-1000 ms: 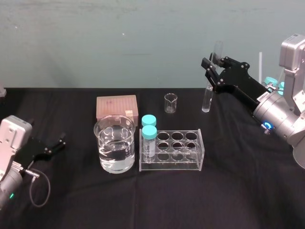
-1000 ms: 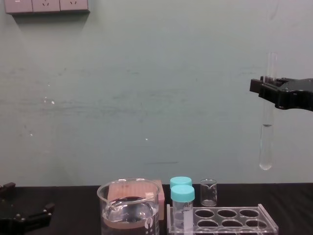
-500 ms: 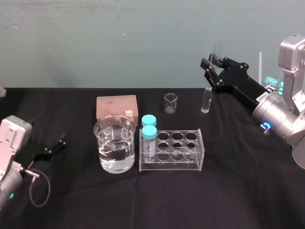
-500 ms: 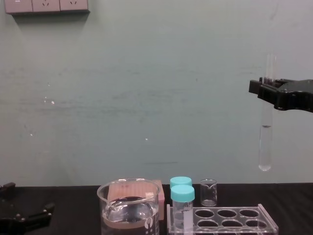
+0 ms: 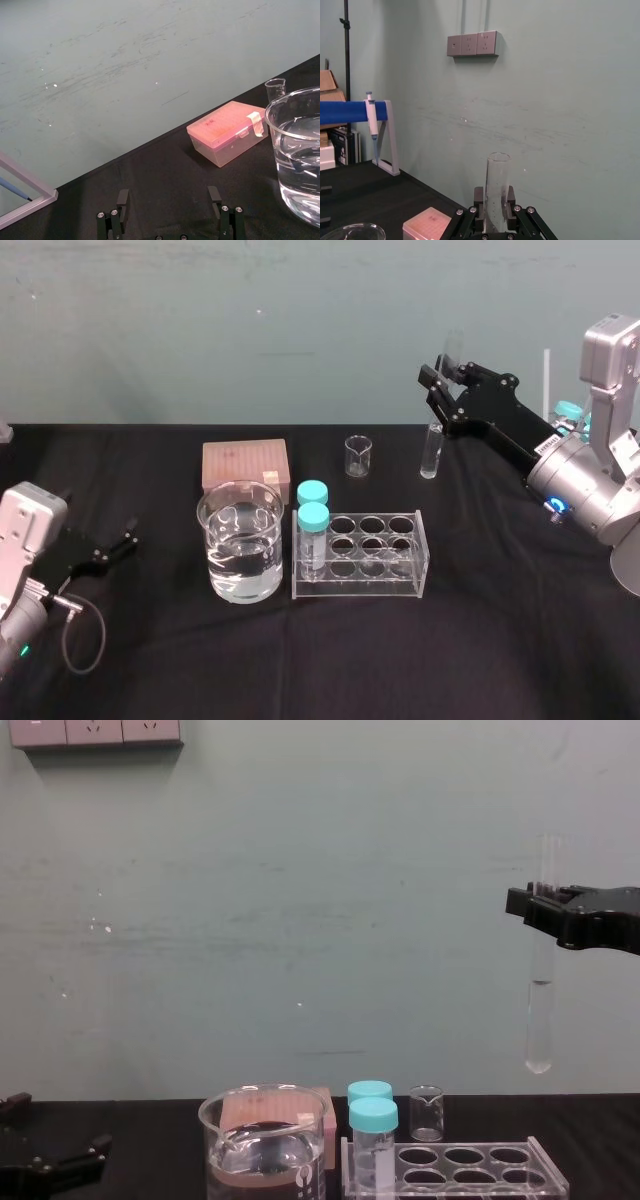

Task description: Hold the test tube with one hand and immerse one end into the beaker, then return it to the test tube rack.

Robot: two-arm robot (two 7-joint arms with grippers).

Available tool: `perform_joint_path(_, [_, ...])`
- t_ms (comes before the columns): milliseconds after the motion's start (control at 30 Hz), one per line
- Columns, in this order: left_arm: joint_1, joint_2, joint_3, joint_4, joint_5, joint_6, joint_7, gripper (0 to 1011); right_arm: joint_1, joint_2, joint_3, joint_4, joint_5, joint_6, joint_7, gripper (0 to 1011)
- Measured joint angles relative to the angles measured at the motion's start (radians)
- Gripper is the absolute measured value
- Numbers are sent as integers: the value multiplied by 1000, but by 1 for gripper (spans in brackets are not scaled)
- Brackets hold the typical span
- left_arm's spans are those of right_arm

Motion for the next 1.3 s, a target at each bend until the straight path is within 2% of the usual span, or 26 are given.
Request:
perform_joint_path(433, [0, 0, 0, 0, 0, 0, 0, 1000, 3, -2, -4, 3, 0, 1, 1, 242])
perform_joint_path(633, [0, 0, 0, 0, 0, 0, 0, 1000, 32, -10, -21, 13, -3, -16, 25, 242])
perform_joint_path(900, [0, 0, 0, 0, 0, 0, 0, 1000, 112, -44, -75, 54, -7, -62, 90, 242])
perform_joint_path(1300, [0, 0, 0, 0, 0, 0, 0, 1000, 214, -139, -187, 158, 45, -103, 213, 242])
